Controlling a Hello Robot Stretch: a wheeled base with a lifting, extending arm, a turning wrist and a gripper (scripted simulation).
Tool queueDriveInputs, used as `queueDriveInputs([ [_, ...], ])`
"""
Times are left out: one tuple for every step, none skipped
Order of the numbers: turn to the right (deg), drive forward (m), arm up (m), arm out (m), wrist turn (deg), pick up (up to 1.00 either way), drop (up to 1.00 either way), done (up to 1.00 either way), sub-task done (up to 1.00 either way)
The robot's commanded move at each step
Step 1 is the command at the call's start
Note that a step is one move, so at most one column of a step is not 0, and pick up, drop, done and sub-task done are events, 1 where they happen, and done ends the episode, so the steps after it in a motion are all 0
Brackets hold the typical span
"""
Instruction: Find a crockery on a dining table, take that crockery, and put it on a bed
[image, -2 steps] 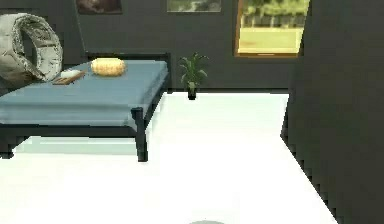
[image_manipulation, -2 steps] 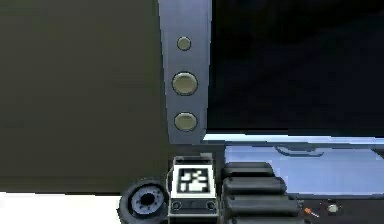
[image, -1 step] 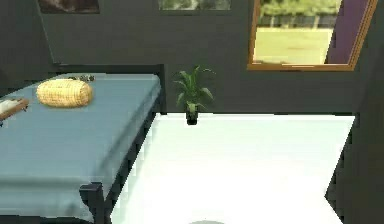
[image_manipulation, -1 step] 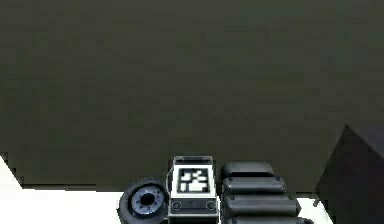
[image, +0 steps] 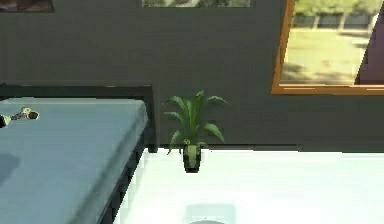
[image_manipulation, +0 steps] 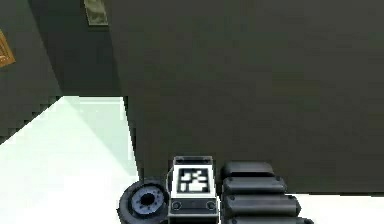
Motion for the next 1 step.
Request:
queueDriveInputs([
  [3.0,0.0,0.0,0.0,0.0,0.0,0.0,0.0,0.0],
])
